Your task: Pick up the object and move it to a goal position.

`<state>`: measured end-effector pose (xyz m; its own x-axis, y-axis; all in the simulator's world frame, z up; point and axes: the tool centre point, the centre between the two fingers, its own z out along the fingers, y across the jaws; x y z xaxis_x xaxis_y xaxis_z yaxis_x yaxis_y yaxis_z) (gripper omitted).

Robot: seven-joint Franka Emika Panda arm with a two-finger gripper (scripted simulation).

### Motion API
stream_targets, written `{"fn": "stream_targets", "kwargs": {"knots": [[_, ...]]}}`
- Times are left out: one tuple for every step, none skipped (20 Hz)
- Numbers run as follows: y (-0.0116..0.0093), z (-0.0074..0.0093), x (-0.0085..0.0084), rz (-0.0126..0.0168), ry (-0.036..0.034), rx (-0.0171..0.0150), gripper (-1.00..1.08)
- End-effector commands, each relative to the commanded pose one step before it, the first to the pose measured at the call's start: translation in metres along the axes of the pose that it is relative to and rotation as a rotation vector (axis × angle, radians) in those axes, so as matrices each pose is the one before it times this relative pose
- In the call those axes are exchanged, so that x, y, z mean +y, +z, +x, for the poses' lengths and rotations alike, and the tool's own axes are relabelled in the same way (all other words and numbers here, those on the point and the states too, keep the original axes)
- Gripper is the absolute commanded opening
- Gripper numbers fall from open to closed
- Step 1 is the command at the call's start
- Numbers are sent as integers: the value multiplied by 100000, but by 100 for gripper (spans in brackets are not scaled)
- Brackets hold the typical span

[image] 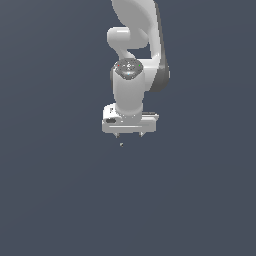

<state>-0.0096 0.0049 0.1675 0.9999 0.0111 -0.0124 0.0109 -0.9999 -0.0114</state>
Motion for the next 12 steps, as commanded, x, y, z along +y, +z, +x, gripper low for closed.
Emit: {"fn": "stream_targets", "kwargs": {"knots": [[0, 0, 1, 0, 0, 0, 100], [0, -23, 27, 3, 71, -67, 100], [3, -67, 86, 12, 220, -205, 100], [6, -109, 142, 21, 365, -338, 100], [2, -151, 191, 29, 499, -461, 100], [0, -187, 238, 38, 632, -578, 100], [-5, -206, 262, 45, 713, -644, 100], [-13, -164, 209, 38, 591, -523, 100], [-19, -115, 146, 29, 437, -377, 100], [-22, -70, 87, 19, 287, -236, 100], [-20, -29, 37, 10, 146, -110, 100], [-10, 4, -13, 0, 0, 0, 100]]}}
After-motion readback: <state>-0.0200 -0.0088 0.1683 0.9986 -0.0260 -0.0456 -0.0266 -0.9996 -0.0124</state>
